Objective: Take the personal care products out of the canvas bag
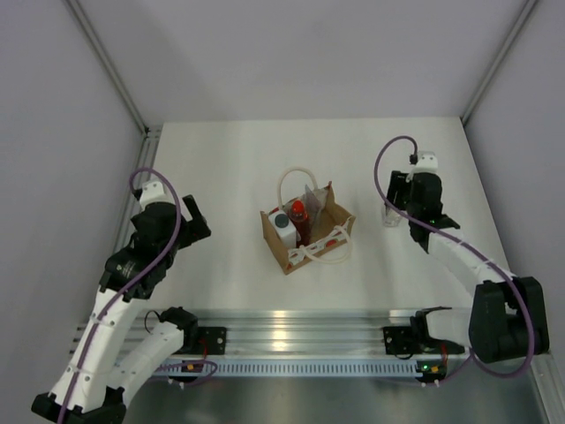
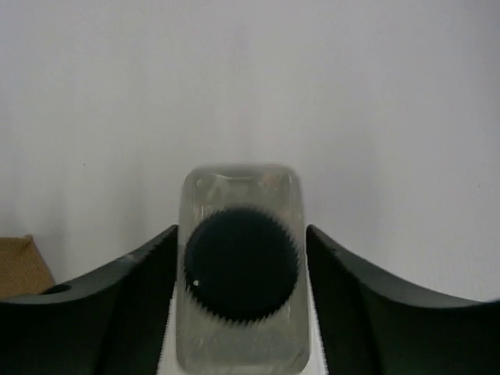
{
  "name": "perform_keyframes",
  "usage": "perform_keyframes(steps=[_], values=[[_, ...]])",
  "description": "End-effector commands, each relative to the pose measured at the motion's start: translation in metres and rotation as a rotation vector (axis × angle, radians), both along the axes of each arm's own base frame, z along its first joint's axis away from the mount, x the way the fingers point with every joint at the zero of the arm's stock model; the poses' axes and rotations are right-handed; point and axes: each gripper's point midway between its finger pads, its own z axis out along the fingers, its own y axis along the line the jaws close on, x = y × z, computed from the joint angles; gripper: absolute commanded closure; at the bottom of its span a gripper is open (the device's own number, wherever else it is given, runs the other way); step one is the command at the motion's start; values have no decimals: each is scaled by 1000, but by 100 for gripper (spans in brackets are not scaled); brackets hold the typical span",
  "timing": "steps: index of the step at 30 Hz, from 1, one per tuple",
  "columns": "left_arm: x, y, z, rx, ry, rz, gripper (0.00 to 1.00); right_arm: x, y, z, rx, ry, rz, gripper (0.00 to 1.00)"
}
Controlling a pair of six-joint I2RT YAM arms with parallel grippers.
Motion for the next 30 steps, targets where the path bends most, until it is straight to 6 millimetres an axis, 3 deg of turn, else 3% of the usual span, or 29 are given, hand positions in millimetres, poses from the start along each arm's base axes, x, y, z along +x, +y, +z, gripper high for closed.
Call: perform_keyframes(steps=[1, 4, 5, 7, 9, 11, 12, 16, 17, 24, 27, 30], values=[[6, -33, 31, -178, -68, -95, 1, 20, -4, 69, 53, -237, -46, 29], [9, -50, 23, -196, -18, -153, 1, 10, -14, 77, 55, -235, -102, 11], [9, -54, 19, -193, 2, -163, 1, 4, -17, 73, 46, -197, -118, 9], [3, -67, 16, -243, 13, -178, 1, -4, -30, 92, 48, -207, -201, 7], [-5, -83, 13, -331, 28, -178, 1, -16, -43, 99, 32, -166, -275, 5], [-9, -98, 9, -394, 45, -188, 1, -25, -44, 113, 67, -179, -299, 4], [-14, -114, -4, -426, 85, -210, 1, -26, -38, 117, 90, -180, -268, 4], [-23, -161, -12, -544, 89, -312, 1, -32, -16, 134, 171, -211, -154, 4], [-21, -169, -5, -601, 59, -306, 1, -33, -11, 136, 180, -208, -130, 4], [-22, -221, -20, -661, 55, -379, 5, -39, 41, 135, 255, -156, 125, 4], [-22, -234, -29, -631, 61, -376, 7, -41, 51, 137, 240, -154, 175, 5], [-14, -233, -43, -605, 43, -336, 12, -46, 60, 138, 250, -155, 218, 5]])
